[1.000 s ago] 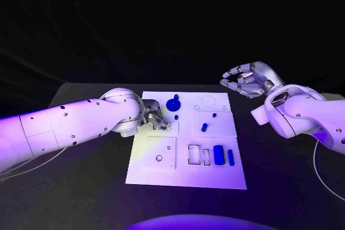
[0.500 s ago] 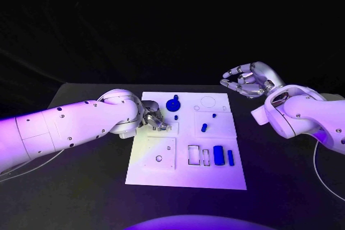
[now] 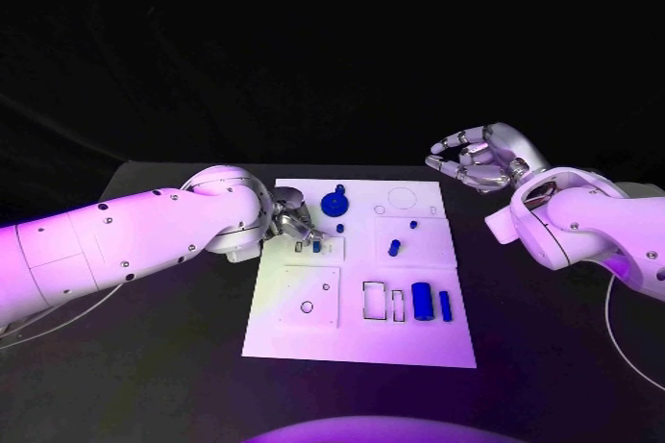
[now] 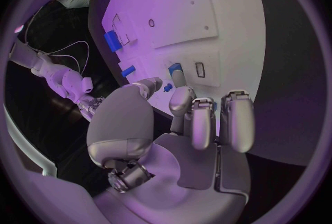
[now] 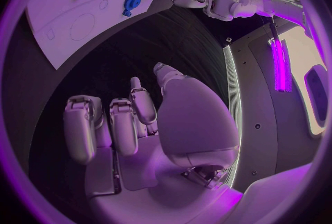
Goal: Assemble the parts on the task board
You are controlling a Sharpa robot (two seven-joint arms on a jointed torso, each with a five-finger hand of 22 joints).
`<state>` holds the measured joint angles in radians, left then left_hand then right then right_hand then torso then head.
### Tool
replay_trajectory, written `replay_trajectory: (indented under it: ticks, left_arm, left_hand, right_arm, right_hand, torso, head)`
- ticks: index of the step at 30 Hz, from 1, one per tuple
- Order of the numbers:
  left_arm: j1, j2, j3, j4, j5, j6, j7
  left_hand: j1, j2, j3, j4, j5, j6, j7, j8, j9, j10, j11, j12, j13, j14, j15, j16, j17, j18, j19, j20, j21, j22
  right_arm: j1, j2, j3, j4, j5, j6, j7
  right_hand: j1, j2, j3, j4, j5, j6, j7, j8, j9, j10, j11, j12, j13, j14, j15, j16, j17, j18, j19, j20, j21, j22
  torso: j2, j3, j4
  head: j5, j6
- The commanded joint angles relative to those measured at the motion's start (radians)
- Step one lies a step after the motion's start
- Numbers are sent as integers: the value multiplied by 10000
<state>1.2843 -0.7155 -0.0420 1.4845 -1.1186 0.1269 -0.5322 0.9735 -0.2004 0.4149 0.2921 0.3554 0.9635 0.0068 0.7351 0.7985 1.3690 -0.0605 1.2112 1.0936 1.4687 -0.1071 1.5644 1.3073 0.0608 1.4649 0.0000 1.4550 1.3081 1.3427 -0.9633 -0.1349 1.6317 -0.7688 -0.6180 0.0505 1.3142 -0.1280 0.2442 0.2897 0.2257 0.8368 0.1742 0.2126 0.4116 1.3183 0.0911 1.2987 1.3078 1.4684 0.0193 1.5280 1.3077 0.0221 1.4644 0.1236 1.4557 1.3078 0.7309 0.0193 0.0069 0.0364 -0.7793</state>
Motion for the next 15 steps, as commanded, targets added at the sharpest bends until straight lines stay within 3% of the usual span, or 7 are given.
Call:
replay_trajectory:
  ticks: [1,4,7,9,10,15]
  left_arm:
    - [9,-43,53,75,140,-18,66]
    - [24,-162,166,134,245,-25,74]
    - [151,-309,272,92,499,-10,93]
    - [341,-400,317,-31,828,32,127]
    - [457,-446,334,-120,1008,81,146]
    - [968,-469,375,-674,1374,264,253]
  left_hand:
    - [-113,12,-128,7,-244,6,38,-73,8,-10,43,20,6,1021,-41,64,2635,-108,111,-67,22,196]
    - [-119,19,-166,4,-309,-15,42,-89,5,-68,47,-71,-109,1021,-38,64,2635,-102,103,-71,11,176]
    - [290,24,-169,-46,-278,-200,98,-194,-7,-301,95,-354,-436,1014,-6,52,2612,-70,32,-78,-75,20]
    - [645,-1,-178,-42,-226,-465,221,-375,-60,-840,195,-1081,-1284,978,72,-11,2486,-24,-77,-47,-209,-220]
    - [898,-30,-168,-42,-206,-773,360,-601,-151,-1325,315,-1712,-1996,957,163,-46,2417,5,-153,13,-303,-385]
    - [1132,-22,-345,-13,-223,-1557,829,-1502,-711,-1866,718,-2337,-2741,917,509,-117,2285,65,-306,312,-509,-710]
  right_arm:
    - [-20,12,1,-11,-5,7,117]
    - [-29,14,1,-21,2,13,121]
    - [-34,10,1,-38,5,21,121]
    - [-36,3,1,-49,7,26,119]
    - [-37,-1,1,-55,8,29,117]
    - [-39,1,1,-84,9,50,107]
  right_hand:
    - [-138,-20,-51,13,-63,-77,-4,44,-15,-85,-18,-57,1,747,-61,-62,1607,100,393,-68,-73,1786]
    - [-153,-20,-55,11,-80,-82,-4,49,-16,-100,-19,-72,-14,743,-61,-70,1592,104,386,-68,-88,1777]
    - [-154,-20,-55,10,-81,-83,-4,50,-16,-97,-19,-68,-11,743,-61,-70,1592,103,387,-68,-86,1778]
    - [-155,-19,-55,9,-83,-83,-4,51,-16,-104,-19,-76,-18,743,-62,-69,1594,105,383,-68,-93,1773]
    - [-154,-18,-54,7,-83,-84,-4,52,-16,-104,-20,-76,-18,742,-62,-71,1590,108,378,-68,-103,1766]
    - [-142,-7,-42,-8,-68,-85,-8,61,-17,-98,-22,-69,-13,740,-63,-75,1585,104,385,-69,-92,1775]
  torso:
    - [3,9,2]
    - [4,6,-8]
    - [12,5,-10]
    - [10,11,-3]
    - [7,15,2]
    - [20,13,8]
  head:
    - [14,43]
    - [39,83]
    - [46,111]
    - [58,141]
    - [52,141]
    - [51,208]
